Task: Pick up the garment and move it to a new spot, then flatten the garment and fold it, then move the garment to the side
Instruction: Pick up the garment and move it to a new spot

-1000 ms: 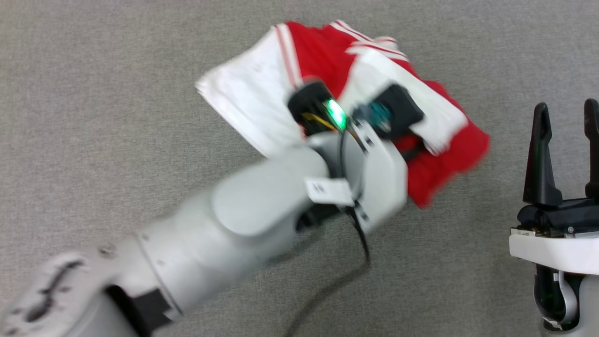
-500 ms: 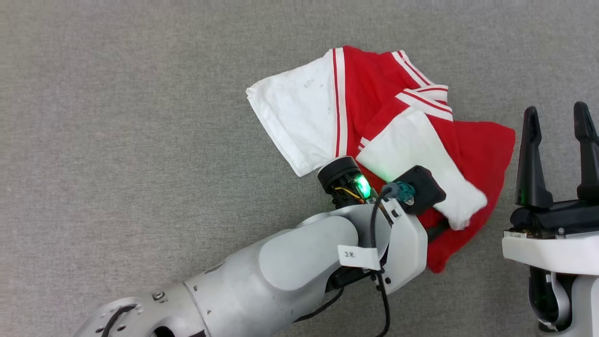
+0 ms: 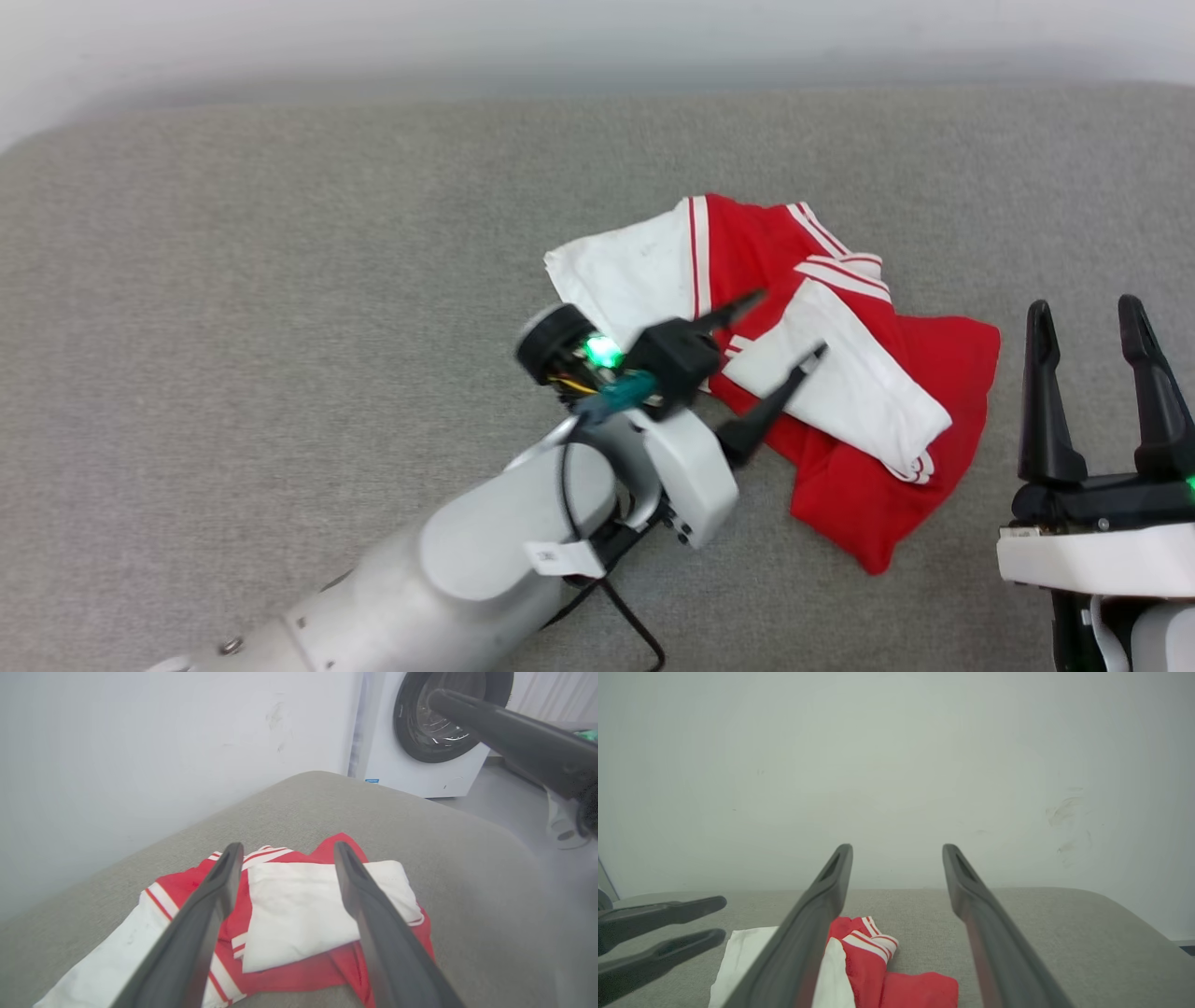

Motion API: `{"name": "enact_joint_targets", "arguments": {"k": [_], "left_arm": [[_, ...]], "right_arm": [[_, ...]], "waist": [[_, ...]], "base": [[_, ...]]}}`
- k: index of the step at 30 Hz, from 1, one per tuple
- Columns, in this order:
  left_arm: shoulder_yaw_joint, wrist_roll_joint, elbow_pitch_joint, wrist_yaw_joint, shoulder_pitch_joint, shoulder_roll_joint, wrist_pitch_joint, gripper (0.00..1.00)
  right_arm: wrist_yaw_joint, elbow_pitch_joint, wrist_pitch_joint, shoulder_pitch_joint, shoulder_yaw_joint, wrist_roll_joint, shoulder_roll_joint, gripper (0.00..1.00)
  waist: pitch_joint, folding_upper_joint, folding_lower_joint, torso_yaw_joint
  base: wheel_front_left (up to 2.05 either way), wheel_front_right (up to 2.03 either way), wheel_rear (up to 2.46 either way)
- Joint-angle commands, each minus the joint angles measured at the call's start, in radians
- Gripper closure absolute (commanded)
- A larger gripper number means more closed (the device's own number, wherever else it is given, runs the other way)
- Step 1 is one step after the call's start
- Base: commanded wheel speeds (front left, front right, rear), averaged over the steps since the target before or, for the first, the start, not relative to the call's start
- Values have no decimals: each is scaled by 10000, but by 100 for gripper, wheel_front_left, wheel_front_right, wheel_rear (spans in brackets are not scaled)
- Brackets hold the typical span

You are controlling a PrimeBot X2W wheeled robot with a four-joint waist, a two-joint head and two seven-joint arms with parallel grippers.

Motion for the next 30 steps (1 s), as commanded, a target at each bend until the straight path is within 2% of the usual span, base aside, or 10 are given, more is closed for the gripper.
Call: {"name": "enact_joint_targets", "arguments": {"k": [1, 5, 9, 12, 14, 17, 20, 30], "left_arm": [[438, 207, -461, 350, 297, 178, -64, 0], [2048, 969, -1894, 1361, 1547, 956, -50, 0], [3570, 1792, -3000, 2059, 3005, 1547, -53, 0], [4686, 2223, -3603, 2474, 4089, 1758, -54, 0], [5629, 2497, -4108, 2697, 4837, 1700, -55, 0], [6762, 3028, -4469, 2811, 5919, 1609, -55, 0], [7744, 3663, -4721, 2720, 6861, 1396, -56, 0], [9765, 4963, -4698, 1599, 8862, 253, -55, 0]], "right_arm": [[-7, 43, -21, 163, -39, -30, 25, 0], [-7, 102, -21, 432, -20, -73, 26, 0], [-7, 185, -21, 635, 28, -110, 25, 0], [-7, 220, -21, 747, 100, -196, 25, 0], [-7, 261, -21, 836, 93, -214, 22, 0], [-7, 322, -21, 908, 134, -279, 25, 0], [-7, 426, -21, 1037, 147, -299, 22, 0], [-7, 803, -21, 1549, 208, -364, 23, 0]], "waist": [[-458, -1, 1, 321], [-892, -1, 1, 560], [-1237, -1, 1, 730], [-1403, -1, 1, 789], [-1495, -1, 1, 825], [-1593, -1, 1, 842], [-1699, -1, 1, 835], [-2086, -1, 1, 680]], "base": [[0, 0, 0], [0, 0, 0], [0, 0, 0], [0, 0, 0], [0, 0, 0], [0, 0, 0], [0, 0, 0], [0, 0, 0]]}}
